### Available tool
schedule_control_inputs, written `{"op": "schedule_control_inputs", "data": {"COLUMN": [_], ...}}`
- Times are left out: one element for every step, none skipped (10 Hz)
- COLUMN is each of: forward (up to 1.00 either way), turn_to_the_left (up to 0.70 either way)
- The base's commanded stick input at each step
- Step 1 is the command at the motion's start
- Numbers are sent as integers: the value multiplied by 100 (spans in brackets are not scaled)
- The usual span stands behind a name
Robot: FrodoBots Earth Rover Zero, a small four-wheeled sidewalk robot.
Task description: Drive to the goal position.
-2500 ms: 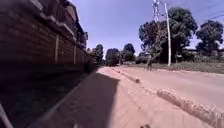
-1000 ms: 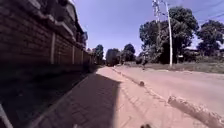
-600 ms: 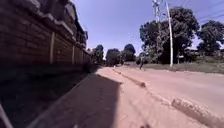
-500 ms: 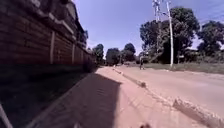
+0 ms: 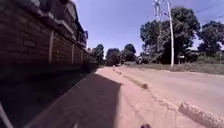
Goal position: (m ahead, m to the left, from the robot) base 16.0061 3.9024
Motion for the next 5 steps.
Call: {"op": "schedule_control_inputs", "data": {"forward": [30,30,30,30,30], "turn_to_the_left": [0,0,0,0,0]}}
